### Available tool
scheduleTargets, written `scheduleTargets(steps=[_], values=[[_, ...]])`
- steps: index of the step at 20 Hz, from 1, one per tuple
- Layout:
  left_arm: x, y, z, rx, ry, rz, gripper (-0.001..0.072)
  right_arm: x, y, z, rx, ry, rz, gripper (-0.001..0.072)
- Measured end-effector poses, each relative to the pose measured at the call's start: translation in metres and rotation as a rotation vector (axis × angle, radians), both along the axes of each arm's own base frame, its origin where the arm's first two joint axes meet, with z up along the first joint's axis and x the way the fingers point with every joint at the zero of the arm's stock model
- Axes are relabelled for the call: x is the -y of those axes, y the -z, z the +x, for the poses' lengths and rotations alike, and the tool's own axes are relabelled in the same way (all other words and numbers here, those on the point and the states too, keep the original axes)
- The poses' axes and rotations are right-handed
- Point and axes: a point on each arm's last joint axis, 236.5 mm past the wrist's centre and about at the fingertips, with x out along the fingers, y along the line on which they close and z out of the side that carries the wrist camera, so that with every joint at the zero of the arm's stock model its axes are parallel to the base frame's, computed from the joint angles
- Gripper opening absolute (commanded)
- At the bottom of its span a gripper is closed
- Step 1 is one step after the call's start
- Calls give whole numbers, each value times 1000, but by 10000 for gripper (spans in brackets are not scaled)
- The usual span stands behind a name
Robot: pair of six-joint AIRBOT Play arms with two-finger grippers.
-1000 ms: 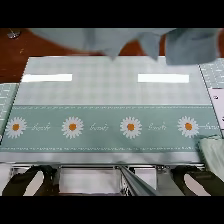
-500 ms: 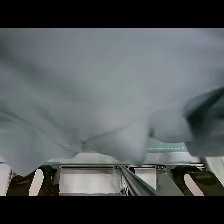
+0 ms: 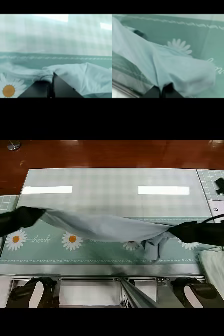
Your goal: Fold the shirts.
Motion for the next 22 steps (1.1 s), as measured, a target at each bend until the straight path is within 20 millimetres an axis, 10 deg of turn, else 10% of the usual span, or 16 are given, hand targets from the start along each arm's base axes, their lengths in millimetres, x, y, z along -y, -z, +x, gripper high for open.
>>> scheduleTargets(steps=[7,8,9,10,16,20,22], values=[[5,93,47,-159,-97,-154,22,13,100,73,-160,103,-27,32],[10,100,52,-177,-99,-176,145,12,109,84,-182,112,-22,171],[13,106,58,-190,-110,-197,588,11,116,95,-202,119,-15,600],[16,112,62,-207,-113,-212,705,11,119,107,-214,123,-11,622],[13,110,67,-305,-22,-232,702,70,101,138,-303,147,-84,620],[32,139,20,-503,59,-286,702,148,123,88,-387,373,-147,612],[57,163,-15,-611,128,-295,702,144,139,60,-390,443,-79,612]])
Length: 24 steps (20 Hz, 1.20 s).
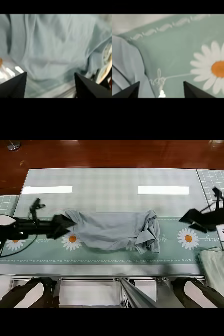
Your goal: Fold the shirts.
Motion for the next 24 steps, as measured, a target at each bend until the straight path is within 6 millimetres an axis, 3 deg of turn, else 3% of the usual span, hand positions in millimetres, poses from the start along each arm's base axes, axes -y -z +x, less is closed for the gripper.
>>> scheduleTargets(steps=[2,6,9,12,13,15,16,21,24], values=[[20,22,-30,-69,56,1,702,-18,10,-20,44,42,68,612],[54,48,-59,-122,103,10,699,-48,15,-41,121,73,167,612],[81,59,-68,-137,117,0,699,-58,17,-48,135,60,194,612],[106,64,-62,-104,84,-20,695,-63,18,-52,139,51,210,612],[111,64,-57,-85,71,-19,620,-64,18,-52,139,47,212,612],[114,68,-43,-35,48,9,160,-66,19,-55,132,40,221,612],[114,70,-34,-6,35,32,40,-68,19,-57,129,32,223,613],[128,49,-8,90,35,4,20,-95,20,-66,102,-77,232,613],[134,38,0,125,50,-13,20,-113,19,-60,121,-107,233,613]])
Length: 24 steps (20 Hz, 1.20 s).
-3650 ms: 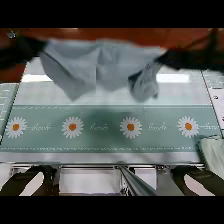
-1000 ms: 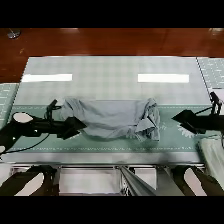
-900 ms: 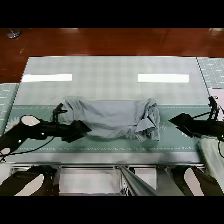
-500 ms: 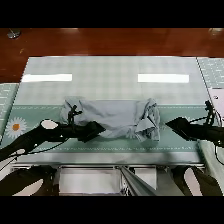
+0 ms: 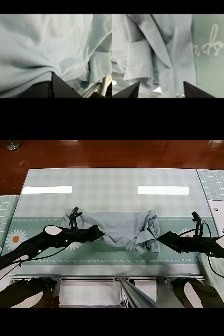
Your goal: Fold the shirts.
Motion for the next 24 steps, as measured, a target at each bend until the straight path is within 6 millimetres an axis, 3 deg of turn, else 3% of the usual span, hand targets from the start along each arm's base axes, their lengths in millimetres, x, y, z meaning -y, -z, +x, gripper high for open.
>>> scheduleTargets(steps=[4,14,15,16,17,21,22,24], values=[[4,-6,1,12,19,-16,20,-21,0,15,25,-3,34,612],[7,-16,-8,-19,67,-73,19,-61,24,25,-9,-76,104,602],[7,-17,-9,-17,75,-76,20,-63,24,29,-2,-75,114,449],[7,-17,-10,-15,79,-76,20,-65,24,32,1,-76,122,172],[8,-18,-10,-13,83,-78,19,-67,22,37,10,-82,127,30],[5,-34,-2,22,91,-109,19,-74,-7,61,110,-168,131,29],[3,-47,8,52,84,-129,19,-73,-21,71,146,-186,127,29],[-7,-92,36,162,62,-185,20,-66,-60,101,246,-199,100,29]])
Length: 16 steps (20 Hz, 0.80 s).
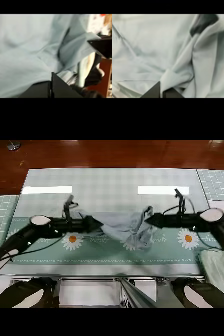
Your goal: Fold the shirts.
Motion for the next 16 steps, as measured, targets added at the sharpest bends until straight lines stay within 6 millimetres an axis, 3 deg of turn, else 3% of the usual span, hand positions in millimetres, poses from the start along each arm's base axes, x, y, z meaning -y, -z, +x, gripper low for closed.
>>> scheduleTargets(steps=[2,4,7,10,12,14,16], values=[[-21,-67,37,159,-66,-71,19,8,-56,31,128,2,-20,29],[-51,-144,65,343,-143,-120,19,13,-116,48,243,-14,-41,29],[-100,-266,74,625,-255,-152,19,5,-224,42,453,-99,-75,29],[-143,-378,44,918,-353,-118,19,14,-314,13,667,-117,-197,29],[-165,-437,12,1079,-429,-68,19,27,-358,-17,773,-80,-287,29],[-183,-478,-18,1194,-520,17,19,42,-386,-53,847,-33,-367,29],[-193,-505,-47,1285,-612,145,19,60,-397,-88,868,26,-444,29]])
